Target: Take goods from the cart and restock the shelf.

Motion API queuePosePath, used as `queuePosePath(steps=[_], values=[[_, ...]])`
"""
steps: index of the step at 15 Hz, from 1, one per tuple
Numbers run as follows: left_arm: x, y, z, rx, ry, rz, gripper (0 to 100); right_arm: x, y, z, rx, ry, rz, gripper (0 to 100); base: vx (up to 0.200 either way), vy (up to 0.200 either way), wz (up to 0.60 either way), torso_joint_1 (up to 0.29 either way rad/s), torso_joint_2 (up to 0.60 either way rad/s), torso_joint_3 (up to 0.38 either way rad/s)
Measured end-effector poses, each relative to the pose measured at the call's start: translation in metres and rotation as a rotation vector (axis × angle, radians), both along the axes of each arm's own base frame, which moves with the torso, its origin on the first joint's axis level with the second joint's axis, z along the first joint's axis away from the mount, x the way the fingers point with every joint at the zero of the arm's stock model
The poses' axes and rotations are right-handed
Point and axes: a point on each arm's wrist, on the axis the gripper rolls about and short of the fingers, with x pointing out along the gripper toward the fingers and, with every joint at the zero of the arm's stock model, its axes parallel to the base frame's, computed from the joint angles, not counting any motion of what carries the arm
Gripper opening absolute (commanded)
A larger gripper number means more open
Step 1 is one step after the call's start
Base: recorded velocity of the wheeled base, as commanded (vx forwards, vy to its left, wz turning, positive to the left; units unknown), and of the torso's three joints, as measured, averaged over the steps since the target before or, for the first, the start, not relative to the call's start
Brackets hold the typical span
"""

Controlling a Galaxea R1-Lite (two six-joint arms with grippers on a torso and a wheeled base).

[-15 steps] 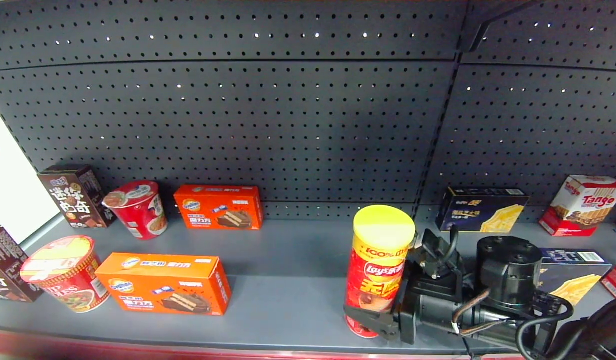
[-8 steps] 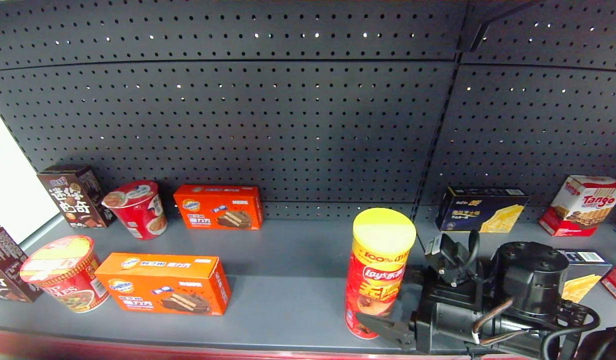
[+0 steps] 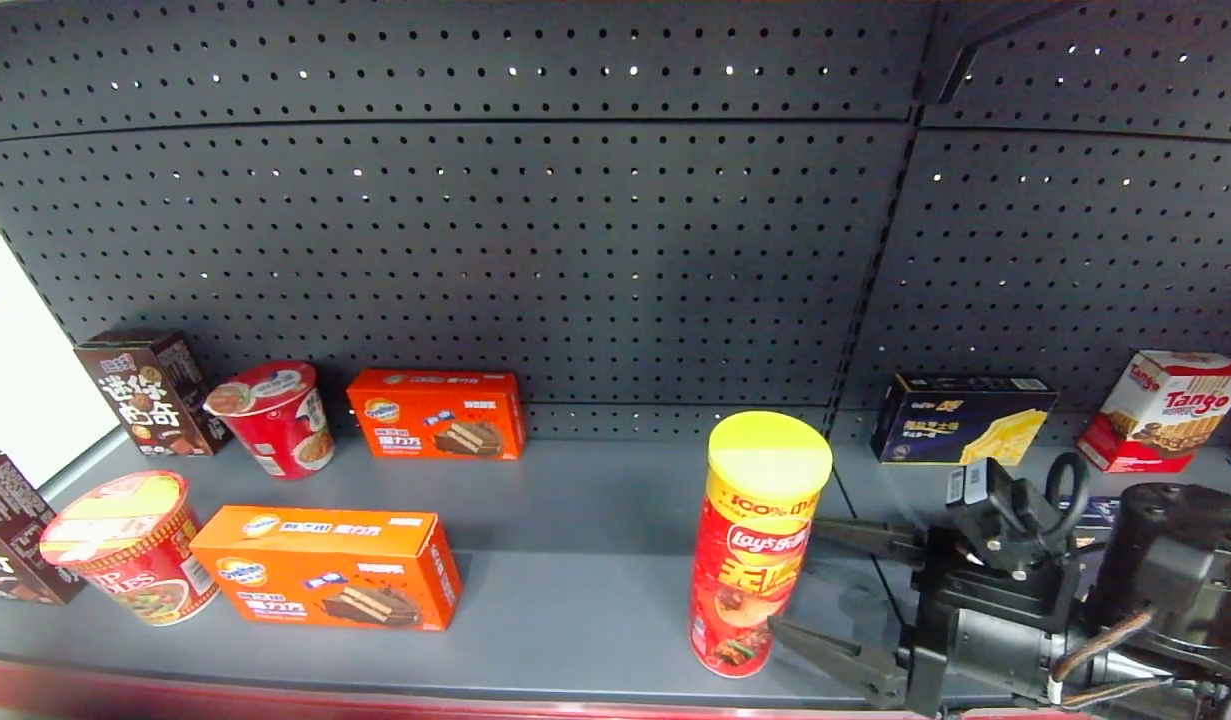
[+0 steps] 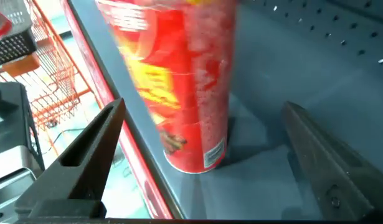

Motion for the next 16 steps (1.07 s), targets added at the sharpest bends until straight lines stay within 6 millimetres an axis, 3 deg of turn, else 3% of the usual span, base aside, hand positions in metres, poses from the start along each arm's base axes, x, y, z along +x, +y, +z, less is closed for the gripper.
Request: queuePosePath(steps=[6,12,16], values=[[-0.003,0.0,0.007,-0.002,-0.033,-0.007,0,-0.039,-0.023,0.033,-0.032,0.029,-0.05,100,0.0,0.0,0.0,0.0,0.0,0.0],[0.005,-0.003,0.04,-0.024,-0.054,-0.148,0,-0.113,-0.074,0.075,-0.089,0.061,-0.173,100,0.0,0.0,0.0,0.0,0.0,0.0],[0.028,-0.007,0.073,-0.04,-0.089,-0.262,0,-0.151,-0.104,0.073,-0.074,-0.074,-0.323,100,0.0,0.0,0.0,0.0,0.0,0.0]])
